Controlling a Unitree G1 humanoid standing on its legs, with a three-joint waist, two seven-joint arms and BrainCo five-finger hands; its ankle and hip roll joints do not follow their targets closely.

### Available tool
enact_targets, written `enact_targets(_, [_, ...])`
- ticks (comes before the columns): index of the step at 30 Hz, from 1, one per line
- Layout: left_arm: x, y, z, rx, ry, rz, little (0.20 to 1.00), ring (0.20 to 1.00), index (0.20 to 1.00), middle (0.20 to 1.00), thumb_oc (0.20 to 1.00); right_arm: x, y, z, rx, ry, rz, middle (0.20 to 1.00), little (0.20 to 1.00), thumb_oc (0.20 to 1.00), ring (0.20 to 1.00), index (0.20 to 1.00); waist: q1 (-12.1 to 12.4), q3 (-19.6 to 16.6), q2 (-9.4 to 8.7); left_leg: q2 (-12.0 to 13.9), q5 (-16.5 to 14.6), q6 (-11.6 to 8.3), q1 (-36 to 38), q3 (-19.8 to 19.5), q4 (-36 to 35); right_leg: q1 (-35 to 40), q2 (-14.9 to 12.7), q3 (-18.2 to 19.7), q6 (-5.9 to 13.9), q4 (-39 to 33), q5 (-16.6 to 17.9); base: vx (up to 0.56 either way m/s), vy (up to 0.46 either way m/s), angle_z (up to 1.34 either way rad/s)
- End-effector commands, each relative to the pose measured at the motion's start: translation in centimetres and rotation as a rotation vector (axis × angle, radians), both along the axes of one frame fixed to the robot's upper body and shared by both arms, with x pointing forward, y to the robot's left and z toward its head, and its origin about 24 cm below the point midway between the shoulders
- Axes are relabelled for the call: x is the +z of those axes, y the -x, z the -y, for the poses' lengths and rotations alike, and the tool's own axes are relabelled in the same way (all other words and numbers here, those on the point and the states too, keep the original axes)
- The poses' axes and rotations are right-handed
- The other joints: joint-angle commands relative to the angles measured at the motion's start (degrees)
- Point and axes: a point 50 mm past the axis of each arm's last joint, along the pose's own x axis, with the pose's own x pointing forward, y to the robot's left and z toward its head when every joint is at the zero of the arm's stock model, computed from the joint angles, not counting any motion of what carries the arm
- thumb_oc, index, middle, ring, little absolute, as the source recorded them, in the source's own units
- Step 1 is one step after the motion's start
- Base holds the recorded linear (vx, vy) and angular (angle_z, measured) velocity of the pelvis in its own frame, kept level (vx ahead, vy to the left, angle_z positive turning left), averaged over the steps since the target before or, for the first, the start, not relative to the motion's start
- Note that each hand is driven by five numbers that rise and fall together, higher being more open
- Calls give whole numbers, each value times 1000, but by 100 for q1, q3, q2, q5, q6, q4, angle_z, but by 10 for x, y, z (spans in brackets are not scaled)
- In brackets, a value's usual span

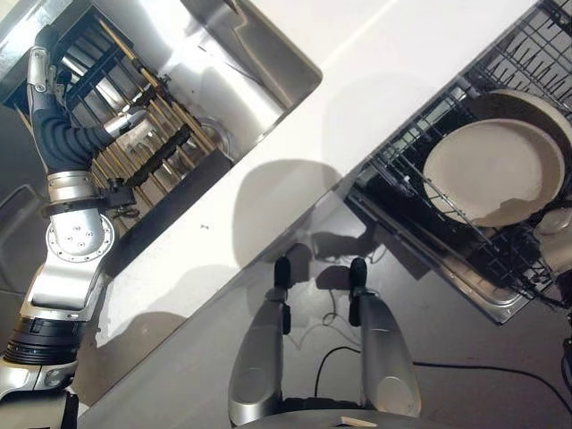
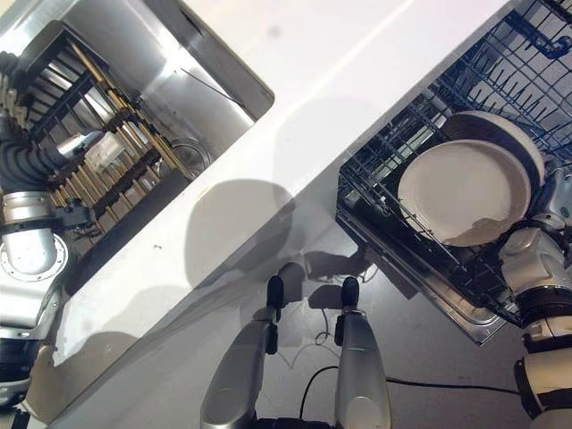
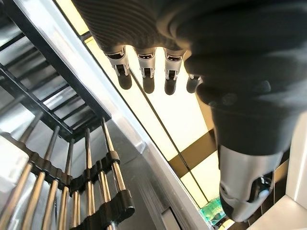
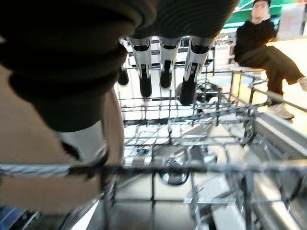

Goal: Pick up plates and place into dishwasher.

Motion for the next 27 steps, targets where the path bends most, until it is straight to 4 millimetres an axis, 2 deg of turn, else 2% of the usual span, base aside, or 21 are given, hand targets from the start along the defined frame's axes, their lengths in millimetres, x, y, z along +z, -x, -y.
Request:
enact_targets(1, [14,2,1,-8,-16,65,1000,1000,1000,1000,1000,-34,4,-4,5,-67,-127,1000,1000,1000,1000,1000,-19,83,29,134,-25,78,-396,-26,414,382,-51,-72,191,-842,230,-8,-16,3])
enact_targets(9, [15,2,-1,-9,-24,59,1000,1000,1000,1000,1000,-38,6,-6,2,-89,-110,1000,1000,1000,1000,1000,-33,83,-29,141,-47,85,-324,-22,434,493,-46,-88,200,-900,271,-3,-12,3])
enact_targets(27, [8,6,-5,-9,-13,51,1000,1000,1000,1000,1000,-24,14,-9,-9,-53,49,1000,1000,1000,1000,1000,-98,-36,-179,123,-120,120,-107,68,424,732,-71,-64,219,-983,309,-6,22,0])
